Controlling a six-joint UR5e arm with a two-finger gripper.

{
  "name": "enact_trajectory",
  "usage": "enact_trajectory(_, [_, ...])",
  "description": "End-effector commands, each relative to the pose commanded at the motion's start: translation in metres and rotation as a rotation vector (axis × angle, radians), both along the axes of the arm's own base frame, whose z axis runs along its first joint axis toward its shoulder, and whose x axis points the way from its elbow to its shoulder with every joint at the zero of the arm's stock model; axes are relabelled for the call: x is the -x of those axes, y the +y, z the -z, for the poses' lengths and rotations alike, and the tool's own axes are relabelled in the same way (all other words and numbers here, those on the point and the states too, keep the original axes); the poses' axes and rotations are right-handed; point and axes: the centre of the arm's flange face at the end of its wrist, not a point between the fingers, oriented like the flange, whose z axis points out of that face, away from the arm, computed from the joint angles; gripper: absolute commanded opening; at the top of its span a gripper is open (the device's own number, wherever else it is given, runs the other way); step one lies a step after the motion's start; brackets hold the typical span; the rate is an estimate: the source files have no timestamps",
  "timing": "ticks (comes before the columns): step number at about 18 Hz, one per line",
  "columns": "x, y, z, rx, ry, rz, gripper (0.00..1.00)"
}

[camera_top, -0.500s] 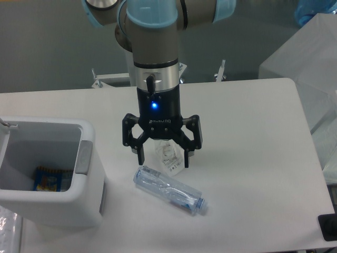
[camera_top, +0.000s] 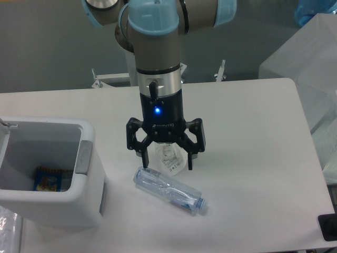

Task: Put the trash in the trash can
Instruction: 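Move the open gripper over the crumpled white paper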

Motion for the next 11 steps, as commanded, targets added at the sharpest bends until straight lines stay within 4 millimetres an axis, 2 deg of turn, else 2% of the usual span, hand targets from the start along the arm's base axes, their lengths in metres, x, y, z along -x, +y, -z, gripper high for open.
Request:
enact_trajectory(2, [-0.002,-0.002,0.022,0.006,-0.028,-0.030,1.00])
enact_trajectory(5, [-0.006,-0.006,0.041,0.040,-0.056,-0.030,1.00])
enact_trajectory(11, [-0.025,-0.032,0.116,0.186,-0.103,0.058,1.00])
